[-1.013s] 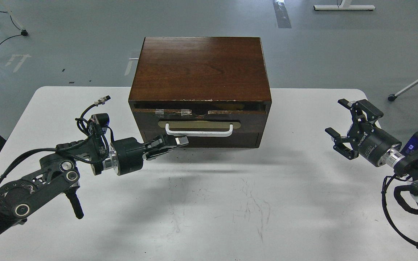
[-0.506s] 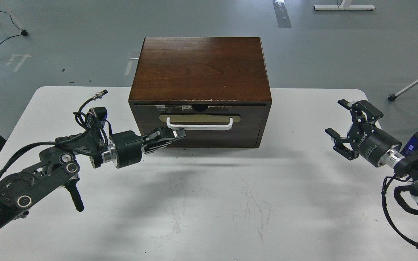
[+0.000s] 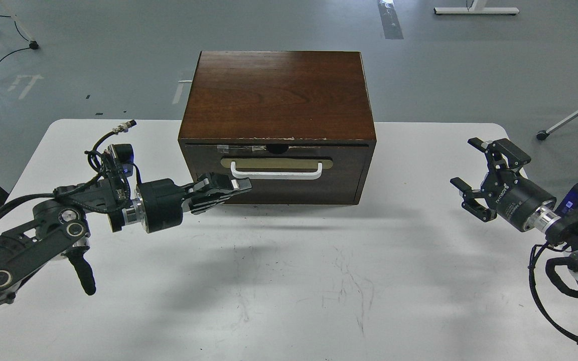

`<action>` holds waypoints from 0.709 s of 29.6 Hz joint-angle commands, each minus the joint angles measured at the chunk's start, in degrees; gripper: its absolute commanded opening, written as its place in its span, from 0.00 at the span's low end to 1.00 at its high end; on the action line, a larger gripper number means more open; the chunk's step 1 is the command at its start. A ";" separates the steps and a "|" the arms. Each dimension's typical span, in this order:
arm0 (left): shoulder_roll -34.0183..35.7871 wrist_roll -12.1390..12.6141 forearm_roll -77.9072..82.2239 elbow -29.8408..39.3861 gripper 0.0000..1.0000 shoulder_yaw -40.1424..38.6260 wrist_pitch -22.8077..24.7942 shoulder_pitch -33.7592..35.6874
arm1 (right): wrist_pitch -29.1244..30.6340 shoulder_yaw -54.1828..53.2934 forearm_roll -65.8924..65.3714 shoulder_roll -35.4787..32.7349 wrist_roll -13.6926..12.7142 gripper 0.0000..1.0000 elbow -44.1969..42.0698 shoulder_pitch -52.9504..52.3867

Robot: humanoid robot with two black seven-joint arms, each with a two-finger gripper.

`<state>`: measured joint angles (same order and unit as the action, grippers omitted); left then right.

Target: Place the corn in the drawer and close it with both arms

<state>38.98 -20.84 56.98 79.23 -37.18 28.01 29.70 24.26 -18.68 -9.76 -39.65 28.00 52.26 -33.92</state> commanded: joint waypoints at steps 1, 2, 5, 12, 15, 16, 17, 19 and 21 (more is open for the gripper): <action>3.46 -0.86 -12.03 0.23 0.99 -2.36 -0.01 -1.74 | -0.26 -0.65 0.09 0.19 0.00 1.00 -0.05 0.00; 4.17 -0.95 -13.89 0.14 0.99 -2.89 -0.01 -2.45 | -0.26 -0.74 0.01 0.19 0.00 1.00 -0.05 0.00; 6.02 -1.04 -19.88 -0.04 0.99 -6.05 -0.01 -5.44 | -0.35 -1.01 0.09 0.36 0.00 1.00 -0.05 -0.09; 6.02 -0.95 -28.23 -1.71 0.99 -18.36 -0.01 -16.42 | -0.53 -4.87 0.53 1.06 0.00 1.00 0.03 -0.09; 4.88 -0.95 -29.38 -3.38 0.99 -21.27 -0.01 -19.60 | -0.70 -6.90 0.53 2.47 0.00 1.00 -0.23 -0.09; 4.01 -0.95 -29.73 -4.60 0.99 -21.79 -0.01 -20.82 | -0.88 -7.94 0.62 3.08 0.00 1.00 -0.32 -0.09; 3.30 -0.95 -29.73 -5.74 0.99 -22.06 -0.01 -21.52 | -1.49 -8.82 1.06 3.44 0.00 1.00 -0.32 -0.09; 2.07 -0.95 -29.73 -7.24 0.99 -22.41 -0.01 -21.97 | -2.63 -9.36 2.98 4.75 0.00 1.00 -0.32 -0.09; 1.45 -0.95 -29.73 -8.21 0.99 -22.41 -0.01 -21.97 | -3.42 -9.44 4.13 5.54 0.00 1.00 -0.32 -0.09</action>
<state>41.86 -21.83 27.28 73.03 -59.28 28.00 8.23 22.33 -27.54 -7.83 -35.73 28.00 51.95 -34.02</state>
